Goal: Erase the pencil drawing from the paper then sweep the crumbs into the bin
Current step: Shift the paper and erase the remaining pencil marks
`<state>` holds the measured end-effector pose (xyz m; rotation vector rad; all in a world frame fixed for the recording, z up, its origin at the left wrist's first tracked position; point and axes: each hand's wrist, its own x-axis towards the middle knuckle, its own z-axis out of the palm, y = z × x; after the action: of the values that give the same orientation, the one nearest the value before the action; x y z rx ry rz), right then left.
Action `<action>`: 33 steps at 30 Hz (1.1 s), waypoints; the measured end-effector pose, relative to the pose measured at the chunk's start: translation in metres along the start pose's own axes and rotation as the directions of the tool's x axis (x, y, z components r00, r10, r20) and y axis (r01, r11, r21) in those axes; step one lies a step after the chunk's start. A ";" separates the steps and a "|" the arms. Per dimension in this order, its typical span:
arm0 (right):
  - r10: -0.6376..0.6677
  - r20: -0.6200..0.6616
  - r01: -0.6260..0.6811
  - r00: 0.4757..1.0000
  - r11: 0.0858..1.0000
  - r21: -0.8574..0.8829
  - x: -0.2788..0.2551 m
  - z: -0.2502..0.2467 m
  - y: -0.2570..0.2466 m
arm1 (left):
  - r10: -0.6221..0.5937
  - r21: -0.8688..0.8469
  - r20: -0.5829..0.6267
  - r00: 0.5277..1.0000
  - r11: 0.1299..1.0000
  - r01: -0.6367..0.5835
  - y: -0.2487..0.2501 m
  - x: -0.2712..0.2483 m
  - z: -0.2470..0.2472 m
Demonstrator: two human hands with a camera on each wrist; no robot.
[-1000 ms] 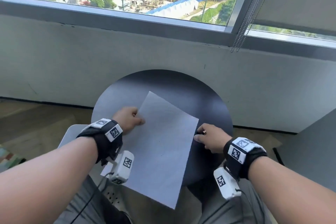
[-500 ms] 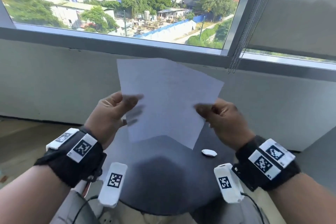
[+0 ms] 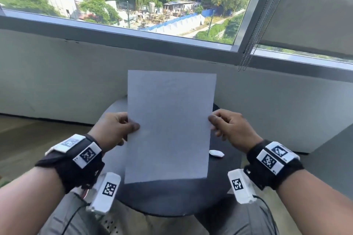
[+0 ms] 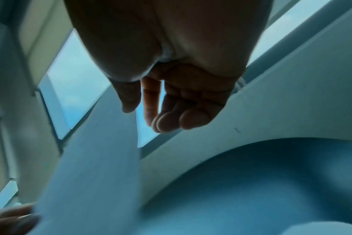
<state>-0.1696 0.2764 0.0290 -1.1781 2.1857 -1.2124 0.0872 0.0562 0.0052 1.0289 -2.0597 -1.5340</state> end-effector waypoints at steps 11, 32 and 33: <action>0.342 0.089 -0.180 0.936 0.678 -0.713 -0.024 0.029 0.105 | -0.256 0.528 0.038 0.966 0.826 0.198 -0.070 -0.009 0.025; 0.443 -0.042 -0.397 0.896 0.838 0.373 0.025 0.093 0.037 | -0.274 0.881 0.417 0.867 0.355 -0.312 -0.063 -0.028 0.045; 0.385 0.034 -0.383 0.922 0.898 0.216 0.024 0.090 0.034 | -0.249 0.880 0.414 0.876 0.358 -0.314 -0.060 -0.026 0.046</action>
<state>-0.1414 0.2206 -0.0479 -0.6135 2.0937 -1.2416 0.0933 0.0977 -0.0636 0.8985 -3.4744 -0.3735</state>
